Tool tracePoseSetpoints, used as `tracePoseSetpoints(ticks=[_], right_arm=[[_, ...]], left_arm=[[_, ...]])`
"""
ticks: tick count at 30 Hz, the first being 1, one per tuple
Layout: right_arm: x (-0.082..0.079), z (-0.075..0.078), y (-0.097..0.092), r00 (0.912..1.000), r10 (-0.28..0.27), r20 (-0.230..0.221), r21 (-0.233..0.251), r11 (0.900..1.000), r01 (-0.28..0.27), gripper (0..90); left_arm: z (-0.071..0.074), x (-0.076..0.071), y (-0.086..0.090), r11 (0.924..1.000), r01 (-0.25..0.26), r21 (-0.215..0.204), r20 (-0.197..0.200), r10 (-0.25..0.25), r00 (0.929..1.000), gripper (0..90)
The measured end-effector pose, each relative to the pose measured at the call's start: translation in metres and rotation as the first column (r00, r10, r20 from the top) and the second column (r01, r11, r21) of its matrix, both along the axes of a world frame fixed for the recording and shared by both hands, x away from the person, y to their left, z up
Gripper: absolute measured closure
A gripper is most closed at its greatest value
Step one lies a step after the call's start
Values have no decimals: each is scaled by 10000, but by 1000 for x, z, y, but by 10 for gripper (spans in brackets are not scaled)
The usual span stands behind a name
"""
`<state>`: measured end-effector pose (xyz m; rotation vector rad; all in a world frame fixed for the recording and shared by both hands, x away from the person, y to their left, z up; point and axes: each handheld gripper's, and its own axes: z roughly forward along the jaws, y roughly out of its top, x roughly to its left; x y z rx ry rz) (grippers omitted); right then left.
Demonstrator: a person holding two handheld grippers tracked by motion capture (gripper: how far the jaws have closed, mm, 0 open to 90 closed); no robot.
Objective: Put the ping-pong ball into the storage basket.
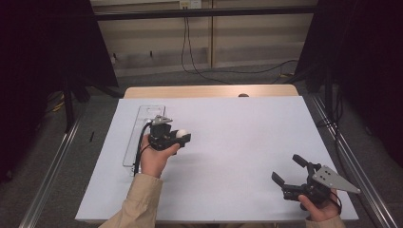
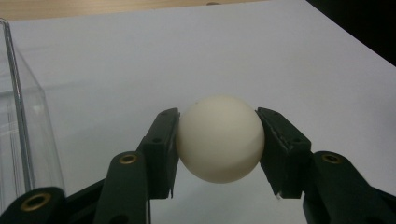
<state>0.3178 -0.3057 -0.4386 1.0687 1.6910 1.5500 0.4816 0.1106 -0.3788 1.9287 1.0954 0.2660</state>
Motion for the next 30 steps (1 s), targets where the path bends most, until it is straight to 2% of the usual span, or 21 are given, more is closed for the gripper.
tracePoseSetpoints(ticks=[3,5,7,9,10,11,15,16,18,20,24,27,30], right_arm=[[0,0,0,10000,45,-8,-70,10000,-45,14],[0,0,0,10000,53,-7,-67,10000,-53,14],[0,0,0,10000,52,15,-85,10000,-52,14],[0,0,0,10000,65,-5,-101,9999,-65,14],[0,0,-1,10000,47,-4,-138,9999,-47,15],[0,0,-1,10000,44,3,-153,9999,-44,14],[0,0,-1,10000,22,-5,-116,9999,-22,14],[0,0,-1,10000,38,16,-135,9999,-37,15],[0,0,0,10000,44,-6,-94,9999,-44,15],[0,0,0,10000,45,-28,-76,10000,-45,14],[0,0,-1,10000,21,-14,-131,9999,-21,15],[0,-1,-1,10000,85,-27,-193,9998,-86,14],[0,-1,-1,10000,67,-30,-199,9998,-68,14]], left_arm=[[0,0,0,10000,-29,44,19,29,10000,512],[0,-1,0,9998,-161,-112,55,162,9999,512],[0,-1,1,9999,-126,-20,43,126,9999,512],[0,-1,-1,9992,-323,-227,59,324,9995,512],[0,-1,0,9992,-351,-197,74,353,9994,512],[0,-1,2,9999,-114,-5,58,114,9999,512],[1,-2,2,9999,-106,12,76,106,9999,512],[1,-2,2,9997,-208,-130,97,209,9997,512],[1,-2,2,9996,-242,-152,115,243,9996,512],[1,-2,3,9995,-291,-102,147,293,9995,512],[3,-2,7,9999,-62,85,131,61,9999,512],[2,-2,6,9996,-286,-75,156,287,9995,512],[3,-2,8,9998,-196,13,172,196,9997,512]])
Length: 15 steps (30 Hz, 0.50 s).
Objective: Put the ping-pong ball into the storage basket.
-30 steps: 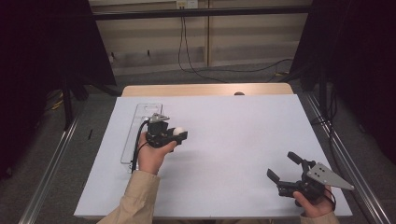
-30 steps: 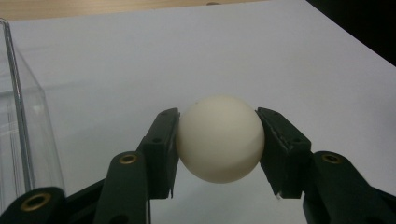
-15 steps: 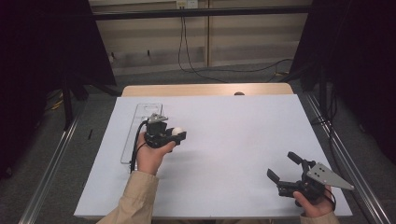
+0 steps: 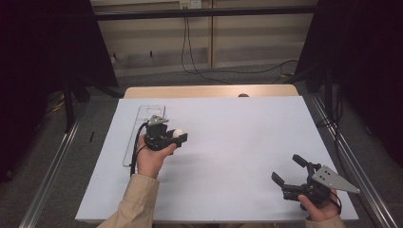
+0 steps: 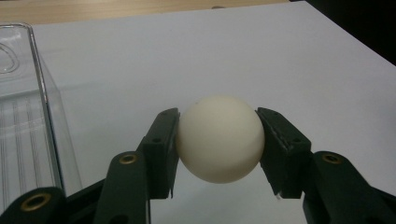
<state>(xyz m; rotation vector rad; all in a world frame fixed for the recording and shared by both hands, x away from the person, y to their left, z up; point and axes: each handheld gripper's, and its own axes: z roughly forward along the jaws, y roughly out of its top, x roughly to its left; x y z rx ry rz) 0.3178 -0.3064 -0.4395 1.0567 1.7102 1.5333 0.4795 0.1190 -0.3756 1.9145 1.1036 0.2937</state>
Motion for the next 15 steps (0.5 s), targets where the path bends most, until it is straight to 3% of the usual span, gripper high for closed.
tracePoseSetpoints(ticks=[7,10,11,15], right_arm=[[0,0,1,10000,-7,22,10,10000,7,14],[0,0,0,10000,21,3,-12,10000,-21,14],[0,0,1,10000,4,-11,24,10000,-4,14],[0,0,1,10000,7,-4,24,10000,-7,14]], left_arm=[[2,0,3,9999,-104,-112,3,104,9999,512],[4,0,6,10000,6,92,18,-6,10000,512],[4,0,6,9998,-88,-150,17,88,10000,512],[4,-1,7,9998,-134,-141,29,134,9999,512]])
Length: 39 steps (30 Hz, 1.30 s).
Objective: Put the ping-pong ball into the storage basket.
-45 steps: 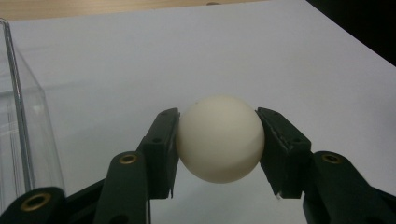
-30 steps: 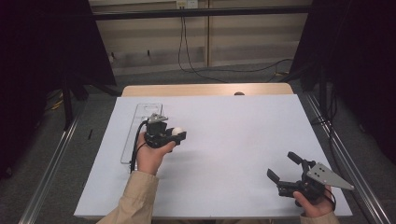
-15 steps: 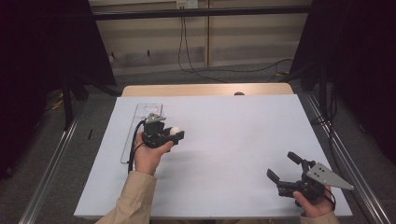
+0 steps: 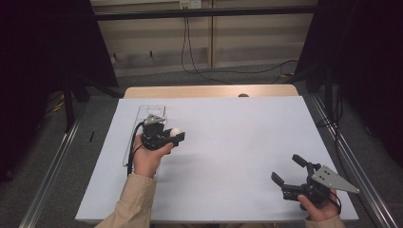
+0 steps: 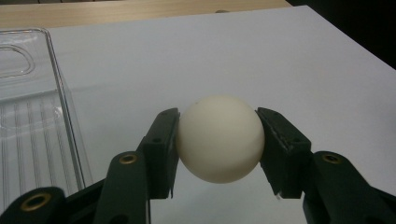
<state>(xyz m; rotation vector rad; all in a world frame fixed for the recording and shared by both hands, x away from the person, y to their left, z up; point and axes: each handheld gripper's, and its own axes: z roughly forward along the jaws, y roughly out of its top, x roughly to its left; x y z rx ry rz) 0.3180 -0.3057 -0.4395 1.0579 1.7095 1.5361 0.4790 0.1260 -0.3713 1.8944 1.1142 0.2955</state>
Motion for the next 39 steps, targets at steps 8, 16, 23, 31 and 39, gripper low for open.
tracePoseSetpoints(ticks=[8,16,23,31,39], right_arm=[[0,0,0,10000,37,27,-26,10000,-36,14],[0,0,0,10000,15,6,-4,10000,-15,14],[0,0,0,10000,37,-3,-5,10000,-37,14],[0,0,0,10000,17,18,4,10000,-17,14],[0,0,0,10000,13,31,-27,10000,-13,14]], left_arm=[[0,0,3,9999,42,95,-14,-42,10000,512],[-1,-1,7,9998,-141,101,30,141,9999,512],[-1,-1,9,9999,-112,84,3,112,9999,512],[-1,-1,11,9997,-120,189,39,119,9999,512],[-2,-2,14,9995,-222,202,76,220,9997,512]])
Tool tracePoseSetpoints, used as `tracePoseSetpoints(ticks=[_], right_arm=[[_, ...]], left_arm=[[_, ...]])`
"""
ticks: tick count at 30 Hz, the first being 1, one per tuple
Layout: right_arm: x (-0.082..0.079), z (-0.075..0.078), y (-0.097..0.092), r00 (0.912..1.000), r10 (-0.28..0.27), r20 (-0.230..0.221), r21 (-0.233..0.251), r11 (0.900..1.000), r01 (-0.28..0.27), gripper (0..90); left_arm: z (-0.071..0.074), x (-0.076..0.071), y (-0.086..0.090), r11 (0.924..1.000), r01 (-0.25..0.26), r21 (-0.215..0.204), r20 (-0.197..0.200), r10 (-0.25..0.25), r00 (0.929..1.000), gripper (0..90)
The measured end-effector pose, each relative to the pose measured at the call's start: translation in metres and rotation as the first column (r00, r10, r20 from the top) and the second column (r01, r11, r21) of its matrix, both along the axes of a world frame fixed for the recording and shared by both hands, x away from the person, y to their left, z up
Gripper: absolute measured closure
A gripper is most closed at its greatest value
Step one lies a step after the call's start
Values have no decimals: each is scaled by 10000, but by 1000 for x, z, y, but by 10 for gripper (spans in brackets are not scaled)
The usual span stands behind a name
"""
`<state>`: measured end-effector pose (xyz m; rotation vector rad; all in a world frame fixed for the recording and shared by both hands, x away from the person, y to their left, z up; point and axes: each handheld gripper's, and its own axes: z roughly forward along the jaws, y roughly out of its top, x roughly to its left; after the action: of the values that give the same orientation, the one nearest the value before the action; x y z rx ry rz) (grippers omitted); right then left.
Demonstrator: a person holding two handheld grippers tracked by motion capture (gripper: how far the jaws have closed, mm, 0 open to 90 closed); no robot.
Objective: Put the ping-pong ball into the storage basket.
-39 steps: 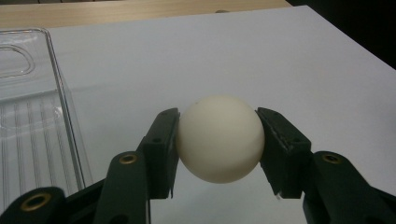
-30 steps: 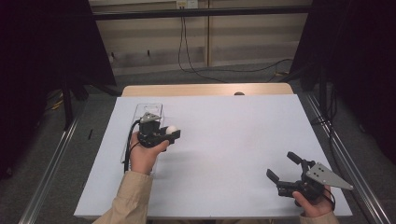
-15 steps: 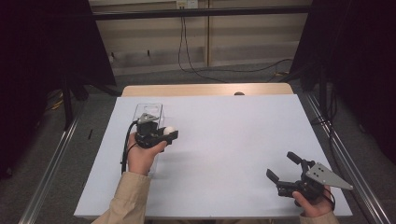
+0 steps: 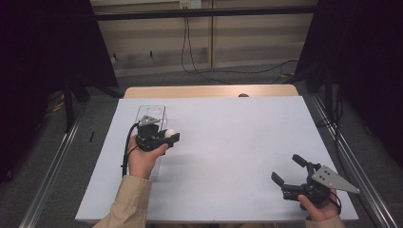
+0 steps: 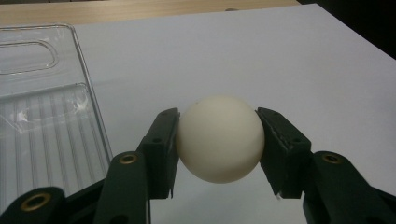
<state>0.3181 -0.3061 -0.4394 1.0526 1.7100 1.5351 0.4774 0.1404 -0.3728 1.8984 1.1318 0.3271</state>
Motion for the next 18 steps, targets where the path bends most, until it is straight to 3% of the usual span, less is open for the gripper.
tracePoseSetpoints(ticks=[11,17,18], right_arm=[[0,0,1,10000,42,-32,35,10000,-42,14],[0,0,1,10000,-17,-23,89,10000,17,14],[0,0,1,10000,-16,-21,90,10000,16,14]], left_arm=[[1,-1,2,9997,-36,-235,51,37,10000,512],[1,-2,5,9999,-19,-151,87,20,10000,512],[0,-2,4,9993,-146,-339,91,149,9998,512]])
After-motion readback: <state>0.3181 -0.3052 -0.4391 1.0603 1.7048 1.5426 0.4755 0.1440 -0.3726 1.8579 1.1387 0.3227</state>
